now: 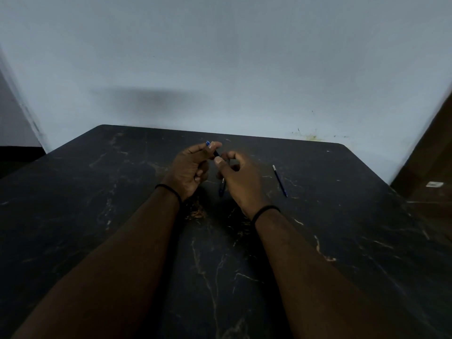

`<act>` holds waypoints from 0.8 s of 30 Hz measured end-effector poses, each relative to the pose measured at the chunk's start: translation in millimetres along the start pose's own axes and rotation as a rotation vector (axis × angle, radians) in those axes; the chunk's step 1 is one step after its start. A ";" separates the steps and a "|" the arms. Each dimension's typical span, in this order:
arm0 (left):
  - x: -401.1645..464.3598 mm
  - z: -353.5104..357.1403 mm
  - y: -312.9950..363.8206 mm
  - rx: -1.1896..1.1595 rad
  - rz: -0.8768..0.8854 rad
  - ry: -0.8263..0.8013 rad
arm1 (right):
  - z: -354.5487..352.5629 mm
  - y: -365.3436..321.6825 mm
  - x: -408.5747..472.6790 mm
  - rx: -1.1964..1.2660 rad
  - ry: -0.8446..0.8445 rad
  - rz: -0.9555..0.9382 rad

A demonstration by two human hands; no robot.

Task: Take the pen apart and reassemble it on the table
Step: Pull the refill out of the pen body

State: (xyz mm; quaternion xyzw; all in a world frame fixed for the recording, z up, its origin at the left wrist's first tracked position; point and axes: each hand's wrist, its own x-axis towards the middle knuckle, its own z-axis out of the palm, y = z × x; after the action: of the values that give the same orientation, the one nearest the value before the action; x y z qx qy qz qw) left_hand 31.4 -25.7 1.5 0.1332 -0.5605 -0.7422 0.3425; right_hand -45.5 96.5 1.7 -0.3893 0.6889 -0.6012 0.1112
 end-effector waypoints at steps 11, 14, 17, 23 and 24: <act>4.1 -0.5 8.6 0.061 0.120 0.221 | -4.7 1.4 -3.9 -0.292 0.095 -0.176; 5.8 2.0 13.4 0.224 0.228 0.406 | -6.0 2.5 -4.3 -0.356 0.107 -0.219; 5.5 -2.6 18.2 0.627 0.277 0.715 | -6.1 4.3 -4.1 -0.360 0.104 -0.230; 1.3 -25.2 14.7 1.170 0.024 0.716 | -6.8 8.1 -4.1 -0.367 0.144 -0.223; 0.4 -27.3 13.6 1.260 -0.045 0.660 | -6.8 8.6 -4.1 -0.367 0.145 -0.214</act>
State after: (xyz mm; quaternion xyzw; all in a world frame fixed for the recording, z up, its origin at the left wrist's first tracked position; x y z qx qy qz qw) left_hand 51.9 -48.0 5.0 0.5353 -0.7472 -0.2048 0.3365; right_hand -50.5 104.1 -5.7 -0.4296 0.7479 -0.5005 -0.0755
